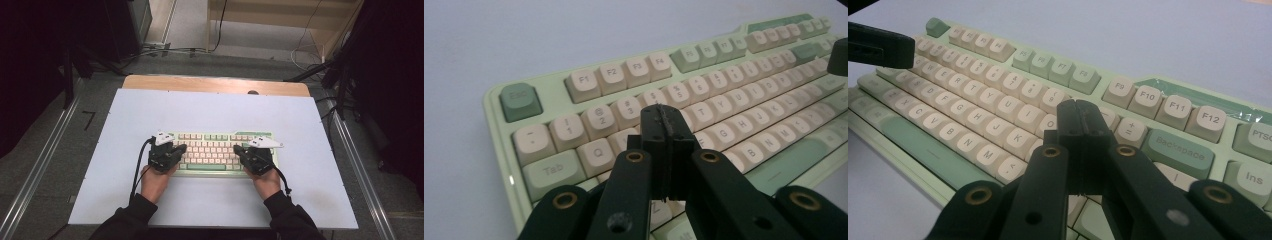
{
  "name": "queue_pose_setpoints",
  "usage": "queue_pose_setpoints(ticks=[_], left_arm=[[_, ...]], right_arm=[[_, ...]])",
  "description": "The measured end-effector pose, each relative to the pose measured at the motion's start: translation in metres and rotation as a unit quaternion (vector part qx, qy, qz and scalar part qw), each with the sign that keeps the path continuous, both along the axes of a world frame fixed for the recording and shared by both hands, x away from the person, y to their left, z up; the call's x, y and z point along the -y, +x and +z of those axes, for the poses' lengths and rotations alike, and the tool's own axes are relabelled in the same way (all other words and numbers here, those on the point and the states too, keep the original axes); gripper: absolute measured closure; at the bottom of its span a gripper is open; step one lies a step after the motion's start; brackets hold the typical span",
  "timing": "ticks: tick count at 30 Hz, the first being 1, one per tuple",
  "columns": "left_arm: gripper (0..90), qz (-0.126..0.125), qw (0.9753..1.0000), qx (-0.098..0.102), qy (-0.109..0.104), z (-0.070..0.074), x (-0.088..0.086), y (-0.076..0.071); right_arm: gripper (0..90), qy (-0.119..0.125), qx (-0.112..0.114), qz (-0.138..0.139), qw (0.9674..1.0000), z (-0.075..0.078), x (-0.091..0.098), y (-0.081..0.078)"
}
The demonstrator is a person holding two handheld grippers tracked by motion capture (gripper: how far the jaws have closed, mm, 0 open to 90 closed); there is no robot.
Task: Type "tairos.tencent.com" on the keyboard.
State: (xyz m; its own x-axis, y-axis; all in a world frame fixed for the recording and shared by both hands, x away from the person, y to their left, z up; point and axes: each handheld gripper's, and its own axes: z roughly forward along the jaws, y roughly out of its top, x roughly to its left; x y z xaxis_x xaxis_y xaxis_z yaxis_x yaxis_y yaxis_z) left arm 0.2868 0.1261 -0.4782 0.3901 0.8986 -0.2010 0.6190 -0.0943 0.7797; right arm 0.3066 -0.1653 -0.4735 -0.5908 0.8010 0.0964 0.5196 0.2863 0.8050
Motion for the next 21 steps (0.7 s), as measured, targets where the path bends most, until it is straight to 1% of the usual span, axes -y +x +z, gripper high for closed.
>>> queue_pose_setpoints(ticks=[6,11,17,21], left_arm=[[90.0,0.005,1.0,-0.002,0.002,0.0,-0.01,-0.003],[90.0,0.004,0.9999,-0.009,0.006,-0.002,-0.016,-0.005],[90.0,0.003,0.9998,-0.017,0.014,-0.006,-0.016,-0.004],[90.0,0.007,0.9997,-0.017,0.014,-0.007,-0.016,-0.004]], right_arm=[[87.2,0.0,0.0,-0.001,1.0,0.0,0.0,0.0],[87.2,0.0,0.001,-0.001,1.0,0.0,0.0,0.0],[87.2,-0.001,0.002,0.0,1.0,0.0,0.0,0.0],[87.2,-0.001,0.001,0.001,1.0,0.0,0.0,0.0]])
